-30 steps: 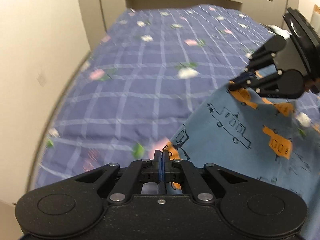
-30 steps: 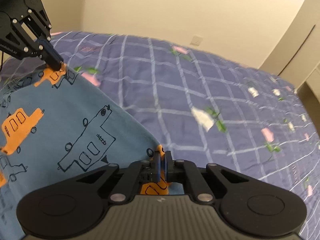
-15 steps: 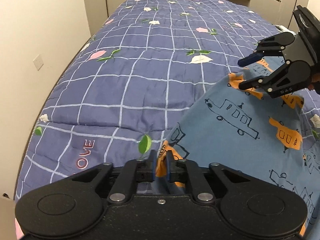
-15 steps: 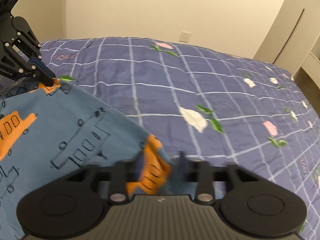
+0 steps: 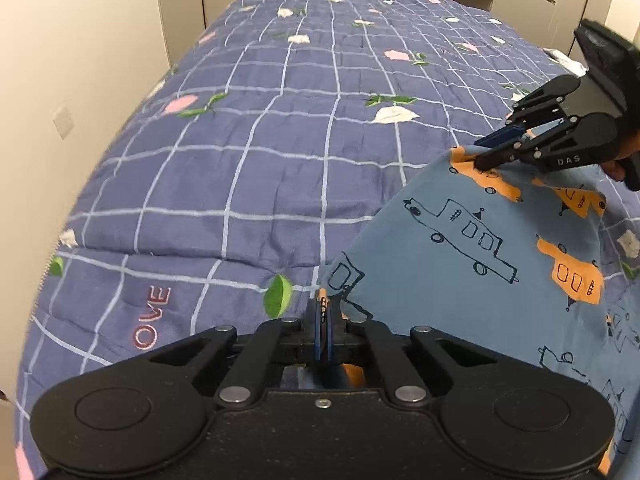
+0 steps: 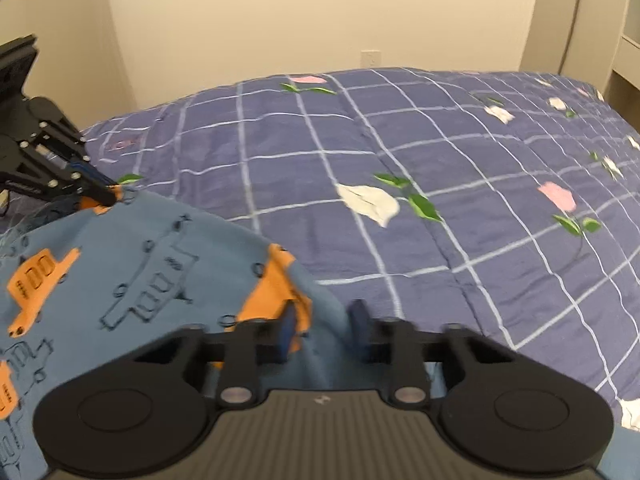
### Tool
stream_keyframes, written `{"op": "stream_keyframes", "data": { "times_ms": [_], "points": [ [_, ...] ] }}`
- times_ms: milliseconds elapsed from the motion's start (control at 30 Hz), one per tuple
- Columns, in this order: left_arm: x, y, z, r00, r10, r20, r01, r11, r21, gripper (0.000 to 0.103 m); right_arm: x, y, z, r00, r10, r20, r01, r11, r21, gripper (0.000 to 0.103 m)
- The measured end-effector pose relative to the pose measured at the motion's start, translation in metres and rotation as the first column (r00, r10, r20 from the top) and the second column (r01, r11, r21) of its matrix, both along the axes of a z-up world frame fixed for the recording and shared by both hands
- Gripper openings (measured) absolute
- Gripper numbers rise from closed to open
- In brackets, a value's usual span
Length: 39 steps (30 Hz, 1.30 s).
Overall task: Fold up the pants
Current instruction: 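Lift the waistband with both grippers and fold it over toward the cuffs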
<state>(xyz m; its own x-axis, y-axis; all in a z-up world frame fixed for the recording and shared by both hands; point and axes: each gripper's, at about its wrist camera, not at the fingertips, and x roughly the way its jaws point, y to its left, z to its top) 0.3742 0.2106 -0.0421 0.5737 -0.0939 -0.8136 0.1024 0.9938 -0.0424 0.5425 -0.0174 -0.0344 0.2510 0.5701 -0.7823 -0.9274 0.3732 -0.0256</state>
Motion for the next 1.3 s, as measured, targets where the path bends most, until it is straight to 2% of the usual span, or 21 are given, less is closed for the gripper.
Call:
{"op": "stream_keyframes", "data": {
  "times_ms": [67,167,400,667,867,1000,1133,1300],
  "points": [
    [-0.005,-0.003,0.006,1.0,0.011,0.024,-0.011,1.0,-0.003,0.001,-0.009,-0.002,0.005,1.0,-0.008,0.027,0.008,1.0,-0.003,0.008],
    [-0.017,-0.009,0.019,0.998,0.019,0.065,-0.019,1.0,0.004,0.001,-0.026,-0.007,0.015,0.995,-0.049,0.09,0.048,0.999,0.013,0.005],
    [-0.062,-0.035,0.055,0.985,-0.007,0.174,0.004,1.0,0.019,0.0,-0.09,-0.041,0.045,0.948,-0.186,0.259,0.168,0.982,0.088,0.005],
    [-0.137,-0.081,0.079,0.963,-0.106,0.248,0.096,0.994,0.052,0.0,-0.183,-0.094,0.075,0.896,-0.269,0.354,0.227,0.961,0.155,0.004],
    [-0.188,-0.111,0.072,0.956,-0.16,0.245,0.149,0.987,0.062,0.0,-0.251,-0.127,0.08,0.867,-0.31,0.389,0.253,0.948,0.191,0.004],
    [-0.209,-0.122,0.055,0.961,-0.172,0.214,0.167,0.985,0.042,0.0,-0.284,-0.144,0.068,0.861,-0.335,0.384,0.279,0.94,0.195,0.004],
    [-0.222,-0.131,0.037,0.969,-0.161,0.189,0.161,0.987,0.017,0.0,-0.305,-0.153,0.046,0.859,-0.359,0.366,0.313,0.932,0.181,0.004],
    [-0.226,-0.138,0.037,0.965,-0.169,0.2,0.167,0.986,0.025,0.0,-0.317,-0.163,0.033,0.841,-0.407,0.356,0.352,0.912,0.212,0.003]
  ]
}}
